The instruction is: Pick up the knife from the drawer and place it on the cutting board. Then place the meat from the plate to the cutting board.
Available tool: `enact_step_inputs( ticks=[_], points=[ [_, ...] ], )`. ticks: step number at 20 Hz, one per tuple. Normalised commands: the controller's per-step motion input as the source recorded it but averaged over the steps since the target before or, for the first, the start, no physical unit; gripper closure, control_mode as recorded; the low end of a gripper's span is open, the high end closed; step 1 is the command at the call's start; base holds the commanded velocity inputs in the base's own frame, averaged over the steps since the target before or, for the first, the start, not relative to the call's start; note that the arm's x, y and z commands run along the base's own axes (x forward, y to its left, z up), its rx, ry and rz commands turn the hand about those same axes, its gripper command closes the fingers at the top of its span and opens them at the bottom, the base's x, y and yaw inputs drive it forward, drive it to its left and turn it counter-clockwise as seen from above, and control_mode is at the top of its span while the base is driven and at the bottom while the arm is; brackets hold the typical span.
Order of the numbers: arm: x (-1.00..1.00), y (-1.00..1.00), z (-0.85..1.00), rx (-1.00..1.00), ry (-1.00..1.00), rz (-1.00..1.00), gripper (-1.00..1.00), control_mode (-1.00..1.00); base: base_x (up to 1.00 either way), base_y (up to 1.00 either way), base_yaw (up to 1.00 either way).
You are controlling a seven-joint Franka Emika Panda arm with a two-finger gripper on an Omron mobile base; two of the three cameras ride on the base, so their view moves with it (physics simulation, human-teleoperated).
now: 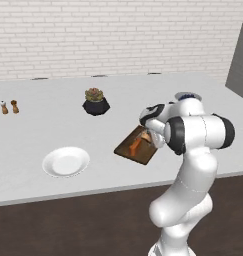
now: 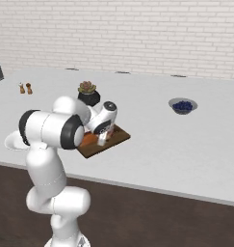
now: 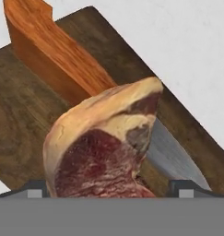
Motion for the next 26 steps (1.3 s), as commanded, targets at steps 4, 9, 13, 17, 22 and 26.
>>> enact_step_inputs(
  ticks=[4,9,13,17,22,26],
  points=[
    [0.00,0.15,-0.06,-0.03,0.00,0.19,-1.00,-1.00,0.00,0.00,0.00],
    [0.00,0.16,0.06,-0.02,0.00,0.14,-1.00,-1.00,0.00,0.00,0.00],
    [-0.13,0.00,0.51,-0.01,0.00,0.06,-1.00,-1.00,0.00,0.00,0.00],
    [-0.10,0.00,0.53,-0.02,0.00,0.11,-1.00,-1.00,0.00,0.00,0.00],
    [-0.05,0.00,0.20,-0.04,0.00,0.11,-1.00,-1.00,0.00,0.00,0.00],
    [0.00,0.00,-0.01,-0.08,-0.01,0.09,-1.00,-1.00,0.00,0.00,0.00]
  ],
)
